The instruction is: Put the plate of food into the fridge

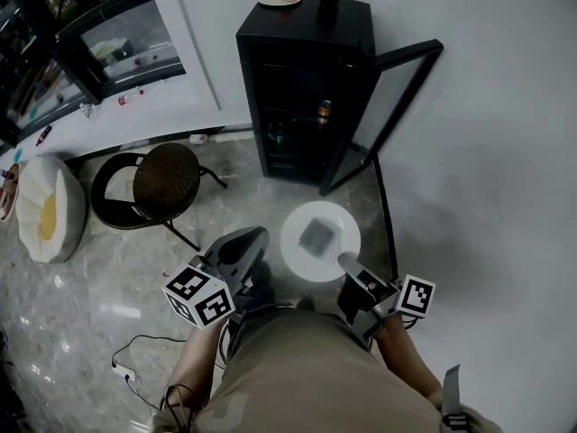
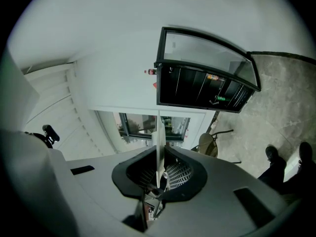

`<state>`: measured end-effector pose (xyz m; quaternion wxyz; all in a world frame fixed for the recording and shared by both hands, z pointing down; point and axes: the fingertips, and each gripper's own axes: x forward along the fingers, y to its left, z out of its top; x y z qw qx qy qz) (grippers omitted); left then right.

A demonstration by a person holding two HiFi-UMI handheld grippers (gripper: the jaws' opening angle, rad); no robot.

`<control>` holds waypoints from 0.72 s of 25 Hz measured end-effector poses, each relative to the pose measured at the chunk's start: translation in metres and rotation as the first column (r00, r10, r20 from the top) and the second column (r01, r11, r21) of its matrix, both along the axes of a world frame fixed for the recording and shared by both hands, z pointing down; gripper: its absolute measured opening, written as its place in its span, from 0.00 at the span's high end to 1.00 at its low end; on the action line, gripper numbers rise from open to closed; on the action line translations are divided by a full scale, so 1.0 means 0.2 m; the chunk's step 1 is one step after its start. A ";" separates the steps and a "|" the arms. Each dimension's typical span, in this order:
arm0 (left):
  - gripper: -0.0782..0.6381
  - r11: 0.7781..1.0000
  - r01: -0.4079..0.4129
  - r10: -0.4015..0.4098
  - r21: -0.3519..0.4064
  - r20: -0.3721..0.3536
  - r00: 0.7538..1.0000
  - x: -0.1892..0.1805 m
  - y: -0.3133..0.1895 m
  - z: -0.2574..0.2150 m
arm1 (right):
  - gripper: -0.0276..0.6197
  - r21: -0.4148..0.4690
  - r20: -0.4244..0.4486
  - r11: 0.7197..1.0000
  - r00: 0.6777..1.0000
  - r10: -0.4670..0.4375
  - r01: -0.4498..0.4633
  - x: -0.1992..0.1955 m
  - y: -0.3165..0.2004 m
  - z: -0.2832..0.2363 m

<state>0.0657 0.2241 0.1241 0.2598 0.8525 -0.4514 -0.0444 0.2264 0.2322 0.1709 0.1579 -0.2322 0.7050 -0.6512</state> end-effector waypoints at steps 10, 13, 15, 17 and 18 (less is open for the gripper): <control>0.87 1.000 -0.027 0.026 -0.009 -0.094 0.995 -0.31 -0.21 0.04 | 0.91 0.012 -0.040 1.000 0.999 0.021 -0.021 -0.29 -0.18 -0.06; 0.87 0.999 -0.047 0.045 -0.014 -0.113 0.993 -0.39 -0.26 0.06 | 0.91 0.015 -0.056 0.999 0.998 0.030 -0.030 -0.38 -0.22 -0.07; 0.87 0.998 -0.056 0.053 -0.015 -0.124 0.991 -0.45 -0.28 0.07 | 0.91 0.007 -0.054 0.999 0.998 0.043 -0.042 -0.43 -0.25 -0.06; 0.87 0.998 -0.060 0.057 -0.017 -0.131 0.990 -0.51 -0.31 0.08 | 0.91 -0.001 -0.039 0.998 0.998 0.055 -0.055 -0.48 -0.28 -0.07; 0.87 0.998 -0.063 0.060 -0.022 -0.134 0.989 -0.54 -0.32 0.08 | 0.91 -0.003 -0.029 0.998 0.998 0.059 -0.059 -0.51 -0.30 -0.07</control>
